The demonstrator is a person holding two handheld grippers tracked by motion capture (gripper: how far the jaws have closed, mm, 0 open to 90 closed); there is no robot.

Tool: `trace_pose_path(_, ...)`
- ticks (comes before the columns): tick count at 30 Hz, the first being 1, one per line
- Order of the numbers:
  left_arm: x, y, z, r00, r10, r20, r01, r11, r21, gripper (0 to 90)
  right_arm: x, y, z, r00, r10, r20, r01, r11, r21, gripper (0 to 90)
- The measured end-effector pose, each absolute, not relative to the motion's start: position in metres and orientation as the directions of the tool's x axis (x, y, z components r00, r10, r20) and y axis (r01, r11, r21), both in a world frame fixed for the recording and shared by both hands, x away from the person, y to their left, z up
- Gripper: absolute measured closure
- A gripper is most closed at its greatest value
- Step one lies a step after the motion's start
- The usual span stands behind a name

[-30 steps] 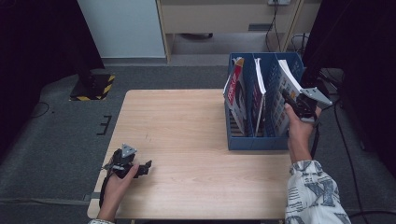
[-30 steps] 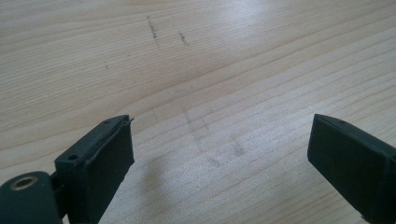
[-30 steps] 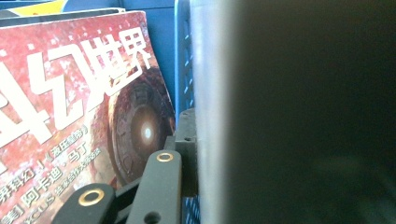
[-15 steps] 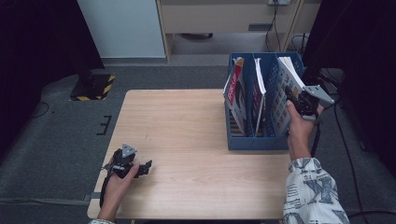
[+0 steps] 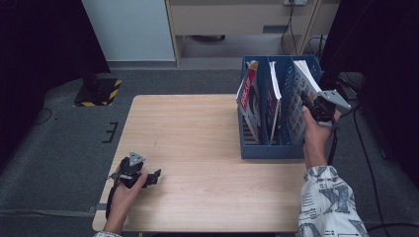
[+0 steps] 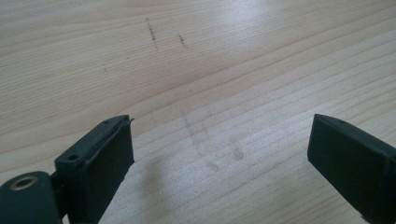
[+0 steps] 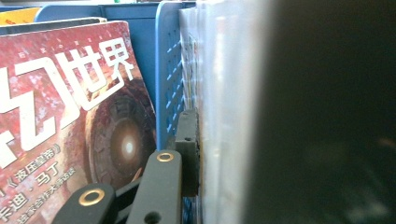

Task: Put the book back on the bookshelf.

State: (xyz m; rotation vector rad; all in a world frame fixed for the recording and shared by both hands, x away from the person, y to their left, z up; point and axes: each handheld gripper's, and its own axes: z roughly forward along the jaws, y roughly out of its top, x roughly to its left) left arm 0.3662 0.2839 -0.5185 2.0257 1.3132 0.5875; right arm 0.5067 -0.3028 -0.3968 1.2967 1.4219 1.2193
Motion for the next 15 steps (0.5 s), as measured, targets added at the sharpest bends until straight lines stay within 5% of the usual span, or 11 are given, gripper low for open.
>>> trace_pose_path(15, 0.3672, 0.2829, -0.5189, 0.4, 0.916, 0.025, 0.628, -0.293, 0.721, 6.7, 0.5072, -0.3078, -0.3991, -0.087, 0.995, -0.043, 0.174, 0.058, 0.983, 73.0)
